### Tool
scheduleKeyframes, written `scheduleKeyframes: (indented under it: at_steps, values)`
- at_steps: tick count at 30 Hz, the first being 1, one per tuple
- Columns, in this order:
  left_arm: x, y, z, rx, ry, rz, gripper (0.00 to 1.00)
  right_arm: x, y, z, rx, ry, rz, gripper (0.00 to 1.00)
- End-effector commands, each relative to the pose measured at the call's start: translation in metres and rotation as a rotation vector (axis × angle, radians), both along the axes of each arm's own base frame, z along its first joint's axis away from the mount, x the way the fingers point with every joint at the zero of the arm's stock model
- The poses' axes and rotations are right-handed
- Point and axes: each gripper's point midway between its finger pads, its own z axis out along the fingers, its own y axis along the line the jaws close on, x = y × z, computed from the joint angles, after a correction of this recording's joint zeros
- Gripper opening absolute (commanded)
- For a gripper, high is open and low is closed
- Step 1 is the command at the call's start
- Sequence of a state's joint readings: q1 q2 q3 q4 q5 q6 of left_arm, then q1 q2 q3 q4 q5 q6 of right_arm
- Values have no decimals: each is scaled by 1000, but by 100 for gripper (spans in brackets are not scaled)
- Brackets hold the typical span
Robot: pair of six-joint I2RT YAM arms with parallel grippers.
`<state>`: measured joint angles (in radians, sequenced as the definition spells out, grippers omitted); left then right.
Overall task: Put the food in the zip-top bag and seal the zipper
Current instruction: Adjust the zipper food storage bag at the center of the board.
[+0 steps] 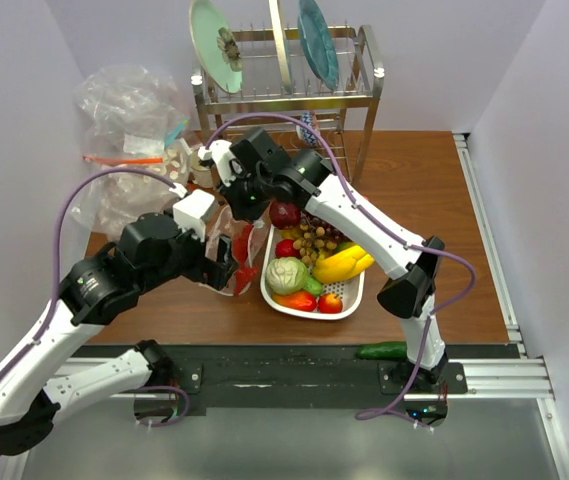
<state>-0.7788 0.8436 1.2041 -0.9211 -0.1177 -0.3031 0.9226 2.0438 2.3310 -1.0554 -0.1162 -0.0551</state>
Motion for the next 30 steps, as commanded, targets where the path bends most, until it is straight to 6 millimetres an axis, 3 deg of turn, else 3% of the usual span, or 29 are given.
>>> scheduleKeyframes:
  at_steps: [1,7,12,14,22,26,27,30]
  values:
    - [16,-20,-6,-57,-51,-24,100,-1,3,22,68,0,-7,0]
    - [30,-20,-27,13,-92,89,100,-2,4,24,87,18,-11,0]
    - [23,-35,-33,66,-121,93,100,0,2,24,88,17,-15,0]
    - [24,-31,-39,113,-130,127,100,2,1,24,92,18,-16,0]
    - [12,-58,-53,197,-154,97,99,3,-3,19,101,48,-39,0]
    - [10,-54,-62,225,-141,102,80,4,-6,20,103,51,-43,0]
    - [9,-50,-64,232,-131,115,64,4,-6,19,103,53,-43,0]
    - [5,-39,-66,228,-119,135,41,5,-9,17,103,60,-46,0]
